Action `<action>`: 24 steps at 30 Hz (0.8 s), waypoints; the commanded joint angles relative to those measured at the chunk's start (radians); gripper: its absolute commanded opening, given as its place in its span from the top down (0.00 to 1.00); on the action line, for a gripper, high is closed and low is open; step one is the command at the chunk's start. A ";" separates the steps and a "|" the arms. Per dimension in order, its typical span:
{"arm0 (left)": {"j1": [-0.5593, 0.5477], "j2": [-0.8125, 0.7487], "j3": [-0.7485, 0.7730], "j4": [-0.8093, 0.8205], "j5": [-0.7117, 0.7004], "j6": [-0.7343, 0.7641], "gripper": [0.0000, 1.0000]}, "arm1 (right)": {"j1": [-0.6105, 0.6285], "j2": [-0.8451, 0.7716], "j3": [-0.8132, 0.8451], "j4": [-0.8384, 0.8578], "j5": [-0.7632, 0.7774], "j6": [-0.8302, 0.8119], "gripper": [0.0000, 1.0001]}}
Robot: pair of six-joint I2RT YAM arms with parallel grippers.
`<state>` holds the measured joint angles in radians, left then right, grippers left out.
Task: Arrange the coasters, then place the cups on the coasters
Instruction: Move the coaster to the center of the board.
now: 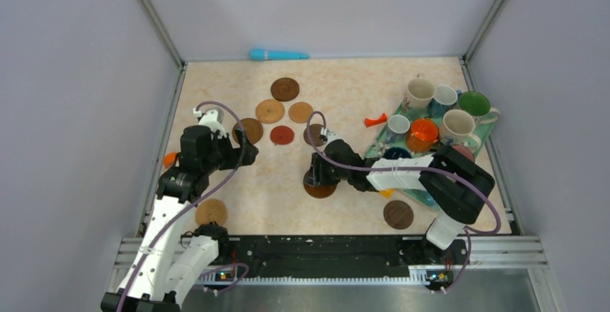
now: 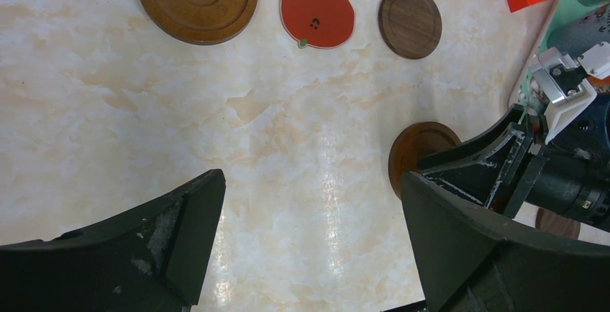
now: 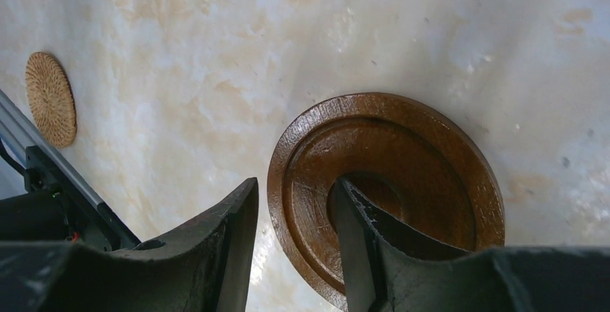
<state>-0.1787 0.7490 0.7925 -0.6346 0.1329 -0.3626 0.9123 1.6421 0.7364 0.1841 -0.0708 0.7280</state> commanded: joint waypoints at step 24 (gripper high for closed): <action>-0.002 -0.029 -0.018 0.012 -0.056 0.007 0.03 | -0.022 0.285 0.274 0.125 0.027 -0.090 0.57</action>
<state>-0.1787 0.7330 0.7757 -0.6415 0.0879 -0.3630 0.8982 1.8900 0.9741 0.3035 -0.0559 0.6544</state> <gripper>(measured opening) 0.972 0.428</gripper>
